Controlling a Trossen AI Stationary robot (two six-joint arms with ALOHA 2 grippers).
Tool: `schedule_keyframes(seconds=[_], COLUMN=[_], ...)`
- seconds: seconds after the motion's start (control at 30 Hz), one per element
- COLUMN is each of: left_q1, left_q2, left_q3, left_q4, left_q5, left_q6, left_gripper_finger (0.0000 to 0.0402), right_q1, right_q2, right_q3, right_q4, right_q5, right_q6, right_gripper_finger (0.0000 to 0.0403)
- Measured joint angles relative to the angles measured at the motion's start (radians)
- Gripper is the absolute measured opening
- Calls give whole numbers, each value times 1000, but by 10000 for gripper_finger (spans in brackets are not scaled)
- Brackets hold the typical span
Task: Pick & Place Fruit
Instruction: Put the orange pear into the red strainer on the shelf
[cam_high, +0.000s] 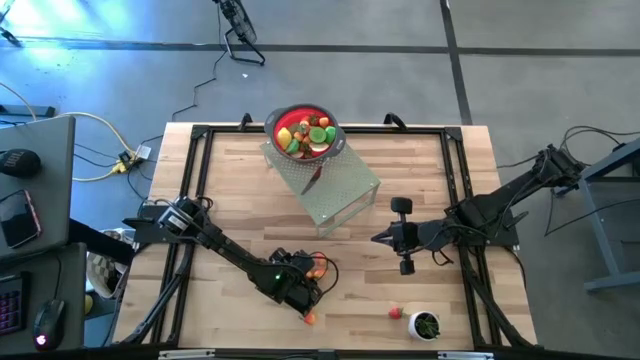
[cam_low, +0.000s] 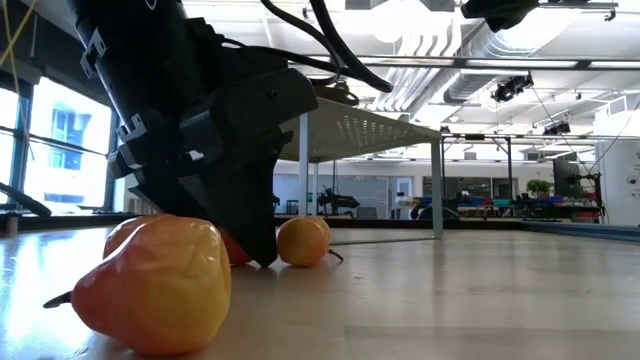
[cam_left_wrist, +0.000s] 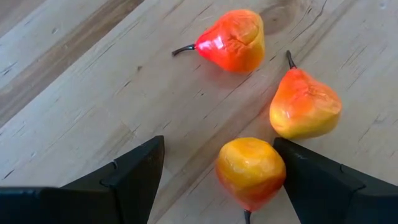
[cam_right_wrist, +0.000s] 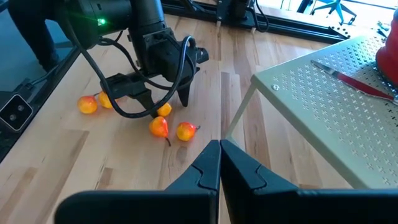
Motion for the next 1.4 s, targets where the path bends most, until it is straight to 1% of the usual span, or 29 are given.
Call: schedule_keyframes(seconds=[0.23, 0.7, 0.9, 1.4], left_q1=[0, -1, -2, -2], left_q2=[-8, -11, -13, -13], left_q3=[0, 0, 25, 27], left_q4=[-6, -5, -18, -7], left_q5=[38, 52, 78, 55], left_q6=[0, -8, -11, -15], left_gripper_finger=[294, 294, 294, 291], right_q1=[-4, -6, -6, -6], right_q2=[0, 0, 0, 0], right_q3=[0, 0, 0, 0], right_q4=[1, 4, 4, 4], right_q5=[0, 3, 4, 3], right_q6=[1, 0, -25, -20], right_gripper_finger=[2, 2, 2, 2])
